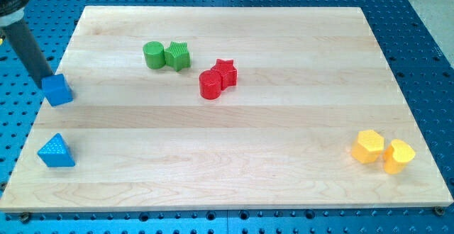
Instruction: Move the blue blocks into each other
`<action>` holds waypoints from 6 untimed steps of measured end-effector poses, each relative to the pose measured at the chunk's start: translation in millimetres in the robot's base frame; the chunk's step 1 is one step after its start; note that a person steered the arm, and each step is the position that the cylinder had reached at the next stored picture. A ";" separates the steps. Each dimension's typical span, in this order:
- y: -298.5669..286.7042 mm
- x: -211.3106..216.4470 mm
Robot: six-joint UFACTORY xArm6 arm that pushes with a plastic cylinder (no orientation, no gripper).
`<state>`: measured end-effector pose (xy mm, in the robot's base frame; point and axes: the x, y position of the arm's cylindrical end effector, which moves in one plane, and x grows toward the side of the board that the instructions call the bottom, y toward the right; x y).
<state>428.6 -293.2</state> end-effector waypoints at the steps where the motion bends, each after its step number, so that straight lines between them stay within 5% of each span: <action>1: 26.4 7.1; 2: 40.4 -8.2; 6: 45.3 80.5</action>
